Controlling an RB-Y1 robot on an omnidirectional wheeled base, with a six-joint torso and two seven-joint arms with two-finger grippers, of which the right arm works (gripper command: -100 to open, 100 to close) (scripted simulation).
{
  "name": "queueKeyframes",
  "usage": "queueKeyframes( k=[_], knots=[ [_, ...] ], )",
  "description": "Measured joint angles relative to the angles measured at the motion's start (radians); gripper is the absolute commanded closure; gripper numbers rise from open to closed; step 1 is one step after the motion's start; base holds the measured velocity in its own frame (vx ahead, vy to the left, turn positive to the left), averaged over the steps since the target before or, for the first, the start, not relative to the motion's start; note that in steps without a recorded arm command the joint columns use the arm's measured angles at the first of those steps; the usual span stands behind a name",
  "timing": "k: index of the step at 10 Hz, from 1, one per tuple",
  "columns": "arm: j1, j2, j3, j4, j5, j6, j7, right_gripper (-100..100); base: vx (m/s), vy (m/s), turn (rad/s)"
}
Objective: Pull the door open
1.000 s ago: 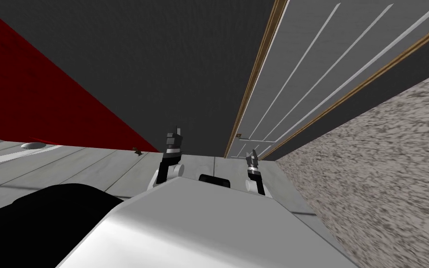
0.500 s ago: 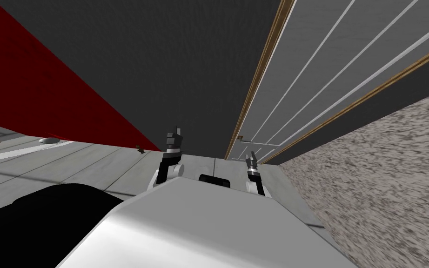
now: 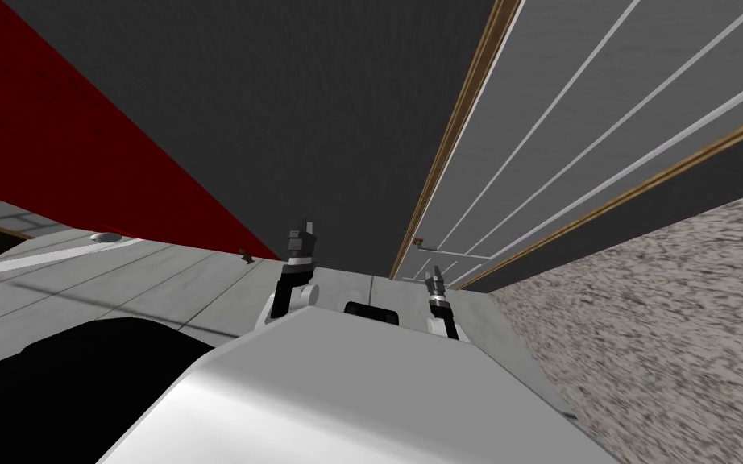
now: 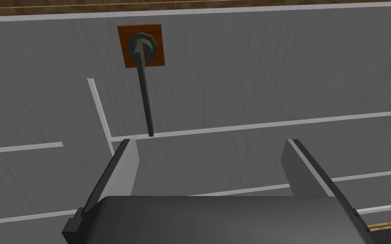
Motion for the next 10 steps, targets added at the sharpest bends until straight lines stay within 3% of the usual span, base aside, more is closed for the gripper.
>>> queueKeyframes(
  k=[7,10],
  knots=[
    [-0.051,-0.024,0.007,0.168,0.0,-0.035,-0.019,-100,0.071,-0.039,0.069],
    [-0.06,-0.032,0.01,0.213,0.0,-0.042,-0.026,-100,0.061,-0.042,0.032]
  ],
)
